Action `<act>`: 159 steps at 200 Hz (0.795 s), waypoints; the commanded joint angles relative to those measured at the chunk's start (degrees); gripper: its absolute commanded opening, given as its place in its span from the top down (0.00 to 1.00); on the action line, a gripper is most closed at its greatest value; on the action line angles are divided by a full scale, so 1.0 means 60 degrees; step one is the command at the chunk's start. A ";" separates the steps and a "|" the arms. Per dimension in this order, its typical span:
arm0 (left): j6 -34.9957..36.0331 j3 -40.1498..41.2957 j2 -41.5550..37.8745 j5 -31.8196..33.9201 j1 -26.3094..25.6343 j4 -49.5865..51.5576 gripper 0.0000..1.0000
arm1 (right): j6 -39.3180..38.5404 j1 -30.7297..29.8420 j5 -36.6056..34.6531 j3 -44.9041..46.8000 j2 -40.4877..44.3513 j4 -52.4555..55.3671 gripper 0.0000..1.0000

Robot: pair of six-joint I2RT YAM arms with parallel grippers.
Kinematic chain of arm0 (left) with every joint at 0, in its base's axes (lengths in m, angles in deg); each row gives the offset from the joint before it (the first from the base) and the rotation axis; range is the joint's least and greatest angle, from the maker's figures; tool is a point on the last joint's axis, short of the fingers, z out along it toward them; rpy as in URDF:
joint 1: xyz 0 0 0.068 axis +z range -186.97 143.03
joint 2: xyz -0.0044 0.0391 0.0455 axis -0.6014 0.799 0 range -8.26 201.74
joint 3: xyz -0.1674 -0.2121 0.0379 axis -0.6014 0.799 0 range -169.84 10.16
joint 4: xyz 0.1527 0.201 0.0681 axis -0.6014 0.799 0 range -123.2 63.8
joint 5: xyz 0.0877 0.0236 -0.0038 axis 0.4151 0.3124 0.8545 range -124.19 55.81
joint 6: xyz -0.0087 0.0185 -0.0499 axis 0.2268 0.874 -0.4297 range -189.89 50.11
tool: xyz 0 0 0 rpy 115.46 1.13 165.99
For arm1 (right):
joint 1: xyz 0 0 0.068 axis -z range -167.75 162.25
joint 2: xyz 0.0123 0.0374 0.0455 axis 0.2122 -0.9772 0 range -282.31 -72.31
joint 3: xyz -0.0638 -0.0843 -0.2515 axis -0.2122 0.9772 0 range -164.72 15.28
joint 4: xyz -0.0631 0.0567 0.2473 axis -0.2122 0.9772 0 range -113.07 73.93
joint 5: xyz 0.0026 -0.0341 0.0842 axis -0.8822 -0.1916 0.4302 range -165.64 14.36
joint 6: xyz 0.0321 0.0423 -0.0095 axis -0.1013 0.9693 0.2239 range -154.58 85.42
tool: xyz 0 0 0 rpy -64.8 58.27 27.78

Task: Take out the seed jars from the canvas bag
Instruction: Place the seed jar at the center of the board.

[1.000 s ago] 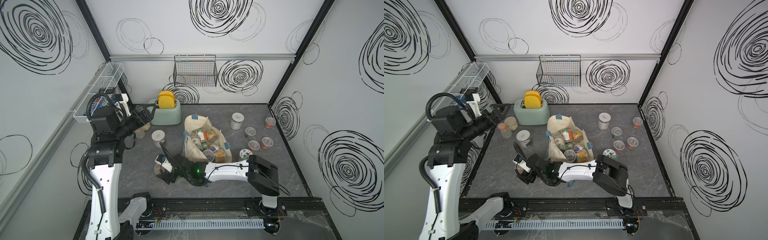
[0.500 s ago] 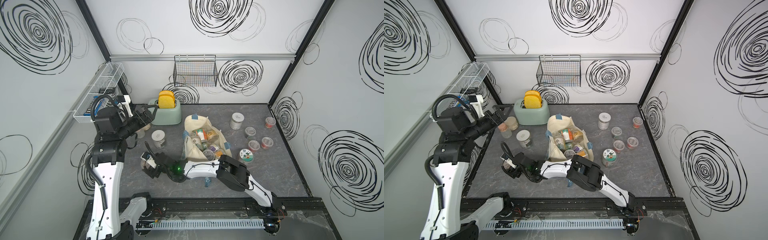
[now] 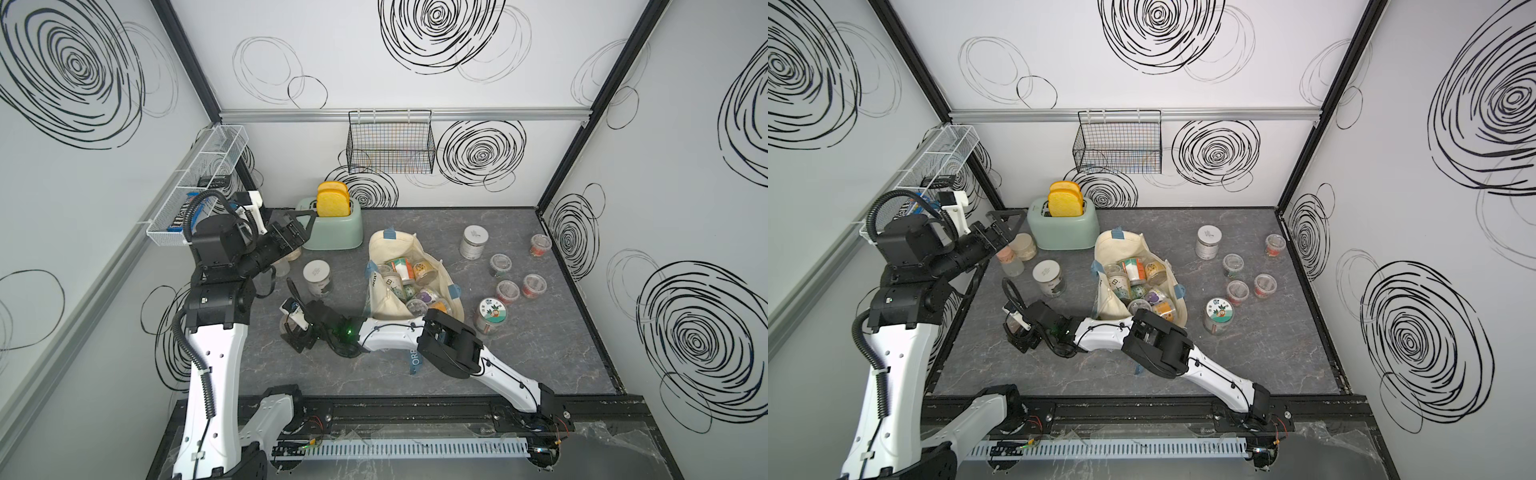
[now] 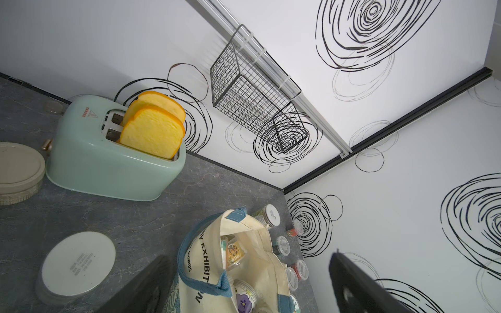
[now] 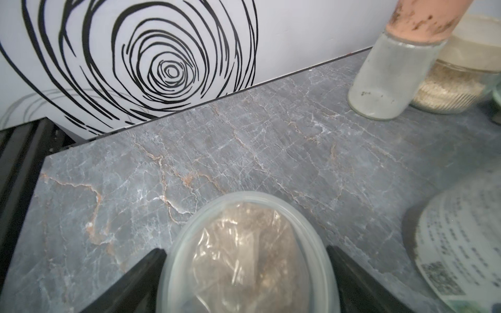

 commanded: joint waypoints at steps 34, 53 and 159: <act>-0.0002 0.0099 -0.0120 0.0002 -0.0100 -0.0492 0.04 | -0.0082 0.0012 -0.0039 0.0285 0.0596 0.0160 0.03; 0.0074 0.0054 -0.0127 0.0031 -0.0128 -0.0425 0.04 | -0.0081 -0.0003 -0.0051 0.0773 0.1285 0.0116 0.03; 0.1167 0.0056 0.0263 0.0963 -0.1765 0.0556 0.04 | 0.1554 -0.0223 -0.0737 0.7633 0.9245 -0.0357 0.03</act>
